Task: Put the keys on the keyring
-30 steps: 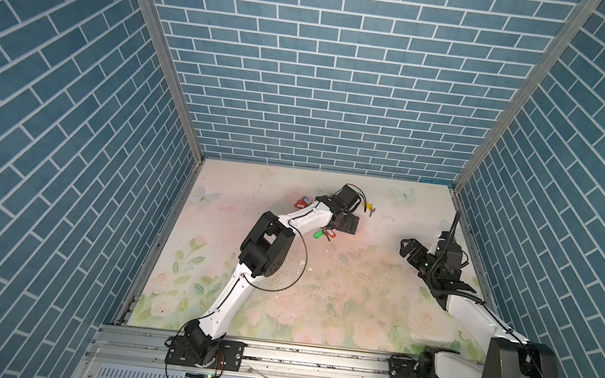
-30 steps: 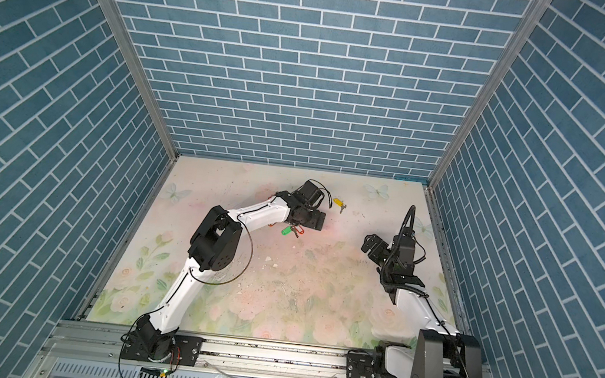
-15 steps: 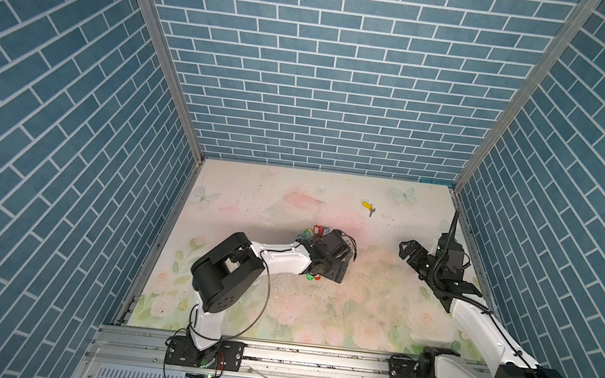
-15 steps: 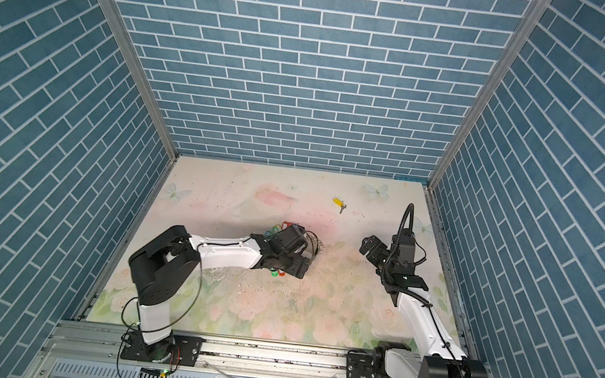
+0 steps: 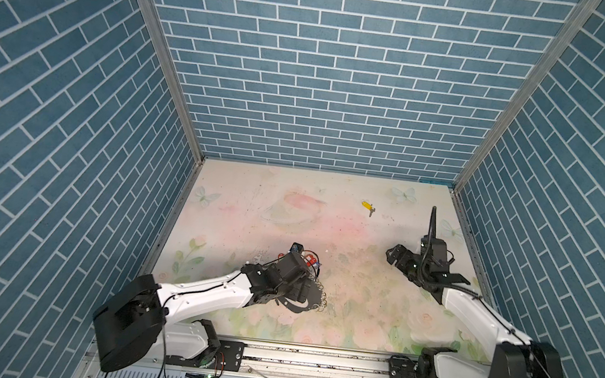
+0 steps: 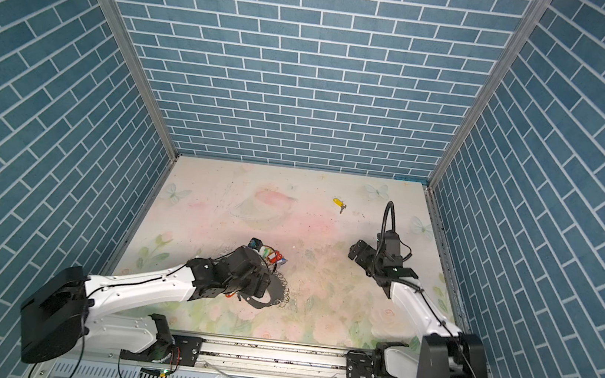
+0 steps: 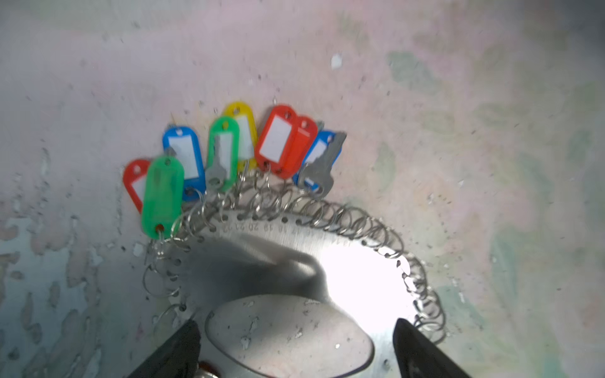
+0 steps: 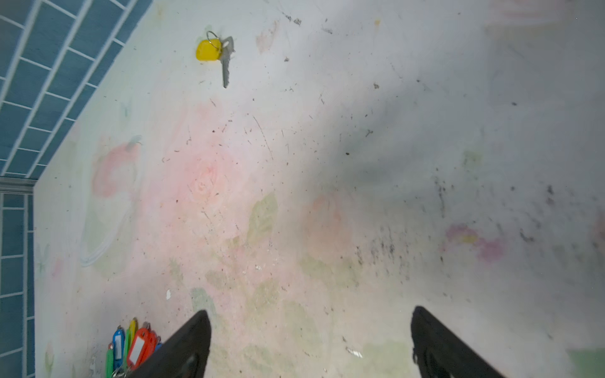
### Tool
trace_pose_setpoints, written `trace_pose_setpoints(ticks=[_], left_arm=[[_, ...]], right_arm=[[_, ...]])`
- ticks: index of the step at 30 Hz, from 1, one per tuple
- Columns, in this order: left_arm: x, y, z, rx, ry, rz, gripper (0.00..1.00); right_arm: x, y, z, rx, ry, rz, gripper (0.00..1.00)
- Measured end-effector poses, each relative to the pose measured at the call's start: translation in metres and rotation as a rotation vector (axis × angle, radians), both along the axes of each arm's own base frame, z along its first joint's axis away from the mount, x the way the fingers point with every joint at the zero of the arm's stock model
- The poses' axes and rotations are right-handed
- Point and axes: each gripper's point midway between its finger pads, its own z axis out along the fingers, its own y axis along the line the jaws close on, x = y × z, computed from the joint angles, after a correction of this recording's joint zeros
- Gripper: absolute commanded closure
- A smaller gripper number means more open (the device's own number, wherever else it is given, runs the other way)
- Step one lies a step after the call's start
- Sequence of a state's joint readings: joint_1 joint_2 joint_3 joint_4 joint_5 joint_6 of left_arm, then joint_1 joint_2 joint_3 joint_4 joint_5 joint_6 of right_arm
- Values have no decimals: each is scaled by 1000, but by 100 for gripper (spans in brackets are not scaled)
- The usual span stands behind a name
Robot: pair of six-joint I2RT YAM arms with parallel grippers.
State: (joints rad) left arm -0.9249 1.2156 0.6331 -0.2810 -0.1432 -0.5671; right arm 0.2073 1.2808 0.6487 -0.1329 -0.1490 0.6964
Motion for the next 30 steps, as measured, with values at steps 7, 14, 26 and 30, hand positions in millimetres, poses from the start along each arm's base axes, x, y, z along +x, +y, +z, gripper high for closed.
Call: trace_pose_setpoints(ticks=[7,14,26,30], left_arm=[[22,19,38,-39,-180,90,4],[38,50,42,-10,-307,172,0],[74,54,43,92,-461,132,0],[79,53,48,106,-498,111,0]], right_arm=[[100,25,8,-43,-15,85,13],[176,52,-17,-19,-2,151,22],[246,93,-33,-5,-8,228,28],[247,101,-41,-15,15,250,30]])
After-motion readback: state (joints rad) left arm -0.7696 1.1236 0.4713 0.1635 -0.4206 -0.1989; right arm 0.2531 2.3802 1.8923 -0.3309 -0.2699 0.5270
